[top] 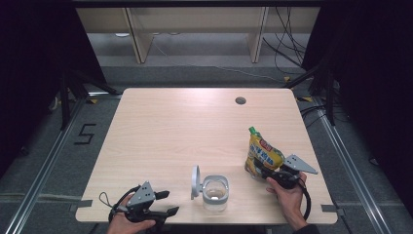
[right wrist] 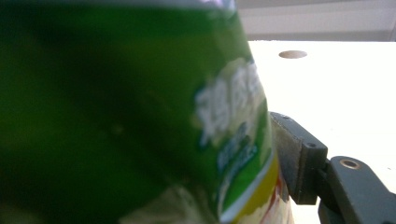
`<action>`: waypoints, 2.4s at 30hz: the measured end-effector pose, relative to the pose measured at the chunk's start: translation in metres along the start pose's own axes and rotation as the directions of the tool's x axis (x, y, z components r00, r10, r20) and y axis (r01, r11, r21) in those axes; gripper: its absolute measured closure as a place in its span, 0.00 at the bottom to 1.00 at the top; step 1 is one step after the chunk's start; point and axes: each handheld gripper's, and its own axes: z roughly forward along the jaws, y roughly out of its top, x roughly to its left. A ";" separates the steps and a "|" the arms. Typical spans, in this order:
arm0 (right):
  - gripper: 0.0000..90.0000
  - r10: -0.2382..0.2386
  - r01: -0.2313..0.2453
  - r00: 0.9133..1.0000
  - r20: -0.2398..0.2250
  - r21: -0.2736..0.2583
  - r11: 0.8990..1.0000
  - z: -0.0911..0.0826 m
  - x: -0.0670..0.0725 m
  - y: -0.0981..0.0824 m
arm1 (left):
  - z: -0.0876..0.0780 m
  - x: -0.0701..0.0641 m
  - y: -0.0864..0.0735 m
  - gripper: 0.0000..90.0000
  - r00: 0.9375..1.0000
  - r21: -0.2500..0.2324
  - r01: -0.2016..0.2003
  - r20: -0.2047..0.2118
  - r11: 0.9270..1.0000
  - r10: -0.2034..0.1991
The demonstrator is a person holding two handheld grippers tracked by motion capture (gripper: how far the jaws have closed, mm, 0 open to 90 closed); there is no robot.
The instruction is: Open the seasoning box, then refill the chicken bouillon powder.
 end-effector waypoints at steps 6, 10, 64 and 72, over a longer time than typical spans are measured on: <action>0.50 -0.046 0.046 0.999 -0.025 0.023 0.999 -0.005 0.000 0.005 | -0.003 0.002 0.000 0.39 1.000 0.009 -0.010 0.001 1.000 0.010; 0.55 0.006 -0.006 0.999 -0.032 0.005 1.000 -0.012 0.005 0.008 | -0.004 0.001 0.001 0.39 1.000 -0.002 -0.002 -0.003 1.000 0.002; 0.59 -0.574 0.597 0.800 -0.175 0.133 0.791 -0.070 0.065 0.041 | -0.004 0.004 0.002 0.21 0.999 -0.011 0.030 -0.027 0.999 -0.030; 0.59 -0.658 0.691 0.721 -0.217 0.166 0.703 -0.067 0.074 0.046 | -0.003 0.004 0.002 0.22 0.999 -0.014 0.028 -0.031 1.000 -0.029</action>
